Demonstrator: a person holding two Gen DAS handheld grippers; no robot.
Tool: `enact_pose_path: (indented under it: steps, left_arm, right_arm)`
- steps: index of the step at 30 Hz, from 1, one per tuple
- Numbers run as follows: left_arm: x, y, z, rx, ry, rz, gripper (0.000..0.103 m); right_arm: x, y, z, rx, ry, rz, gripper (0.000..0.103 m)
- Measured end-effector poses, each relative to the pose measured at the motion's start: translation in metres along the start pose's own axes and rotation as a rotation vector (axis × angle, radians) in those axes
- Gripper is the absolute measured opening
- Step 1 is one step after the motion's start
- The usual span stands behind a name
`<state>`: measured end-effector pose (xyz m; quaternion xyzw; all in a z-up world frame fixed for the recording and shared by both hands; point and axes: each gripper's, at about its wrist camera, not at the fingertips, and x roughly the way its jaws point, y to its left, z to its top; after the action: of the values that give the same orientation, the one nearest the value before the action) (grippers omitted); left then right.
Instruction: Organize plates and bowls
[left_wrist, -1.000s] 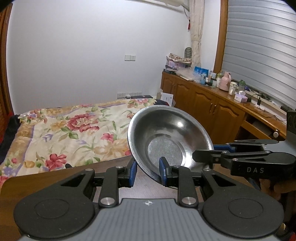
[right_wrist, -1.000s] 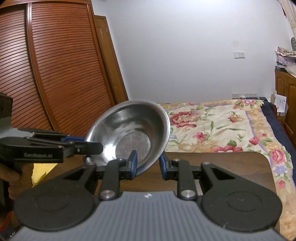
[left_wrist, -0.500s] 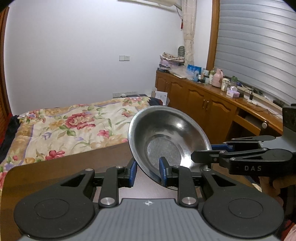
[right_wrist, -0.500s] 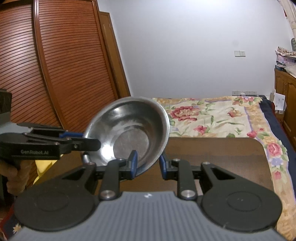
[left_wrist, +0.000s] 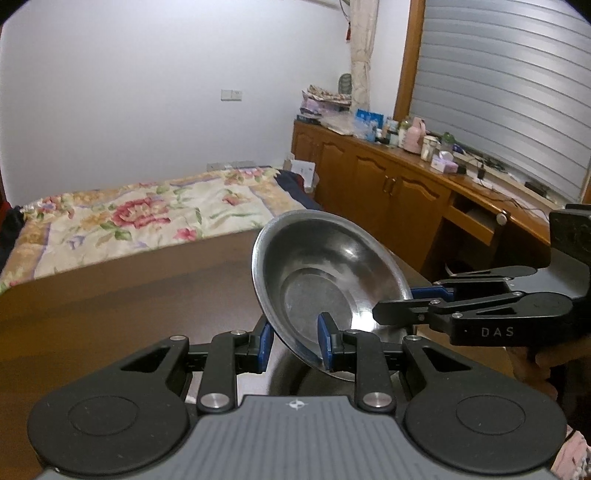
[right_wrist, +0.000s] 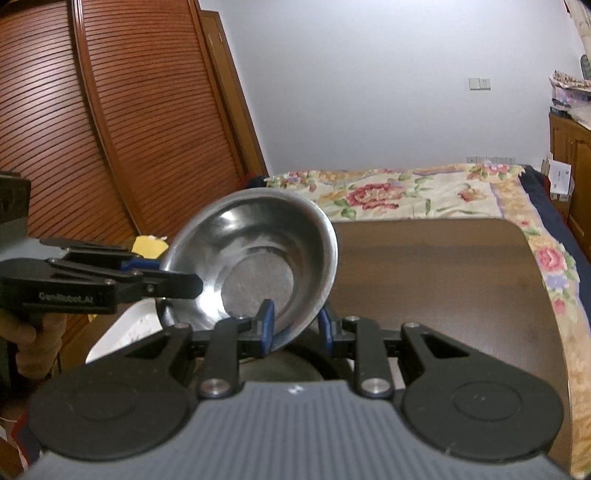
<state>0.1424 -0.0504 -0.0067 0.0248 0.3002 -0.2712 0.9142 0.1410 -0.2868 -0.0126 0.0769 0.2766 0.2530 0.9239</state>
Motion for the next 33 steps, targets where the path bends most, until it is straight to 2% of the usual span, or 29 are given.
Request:
enact_pose_path:
  steps: [16,26,33]
  left_arm:
    - [0.002,-0.018,-0.048,-0.022,0.070,-0.043,0.028]
    - [0.009,-0.022,-0.054,-0.006,0.084,-0.022,0.029]
    - [0.012,-0.023,-0.057,0.001,0.074,-0.006,0.029]
  right_arm:
    - [-0.014,0.006,-0.040,0.018,0.047,-0.024,0.028]
    - [-0.018,0.015,-0.045,-0.055,0.029,-0.073,0.028]
    - [-0.020,0.014,-0.047,-0.062,0.017,-0.092,0.028]
